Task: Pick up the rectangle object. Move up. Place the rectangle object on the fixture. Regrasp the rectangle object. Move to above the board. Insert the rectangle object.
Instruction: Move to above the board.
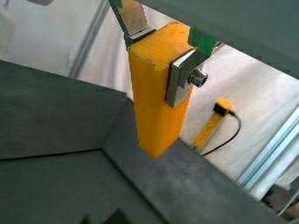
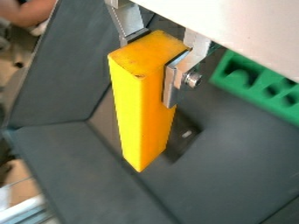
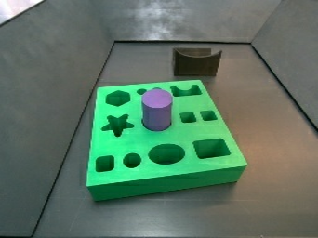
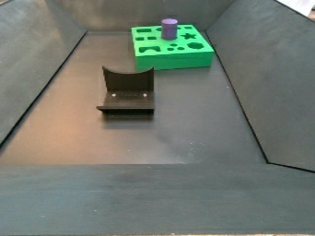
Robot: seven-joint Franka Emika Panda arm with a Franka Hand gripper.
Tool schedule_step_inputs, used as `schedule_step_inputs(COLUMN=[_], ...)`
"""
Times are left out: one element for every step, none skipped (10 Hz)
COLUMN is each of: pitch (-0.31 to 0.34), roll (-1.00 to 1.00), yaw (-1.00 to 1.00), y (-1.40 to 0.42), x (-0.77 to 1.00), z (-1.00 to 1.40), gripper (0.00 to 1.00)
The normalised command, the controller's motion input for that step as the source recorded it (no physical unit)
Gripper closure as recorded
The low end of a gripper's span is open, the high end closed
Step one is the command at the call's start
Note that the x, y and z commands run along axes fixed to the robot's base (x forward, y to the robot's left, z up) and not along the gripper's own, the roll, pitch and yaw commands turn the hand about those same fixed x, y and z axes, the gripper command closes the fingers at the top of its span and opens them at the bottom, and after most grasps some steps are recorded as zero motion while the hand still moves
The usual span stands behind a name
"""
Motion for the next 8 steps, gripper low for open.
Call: schedule_step_inputs(pitch=[-0.018,-0.021,-0.02,-0.02,-0.02,-0.02,-0.018,-0.024], roll=[-1.0,-1.0,-1.0,-1.0,-1.0,-1.0,-1.0,-1.0], yaw=[-0.09,-0.1,-0.1,-0.1,-0.1,-0.1,-0.1,-0.09], y=[-1.0,-1.0,-1.0,-0.98,-0.69,-0.31,-0.2,-0.08], x=[-0.62,-0.65,-0.67,-0.71,-0.53,-0.3,-0.22,-0.14], z=[0.05,0.06,0.06,0.05,0.04,0.02,0.01,0.01], gripper=[1.0,1.0,1.0,1.0,1.0,1.0,1.0,1.0])
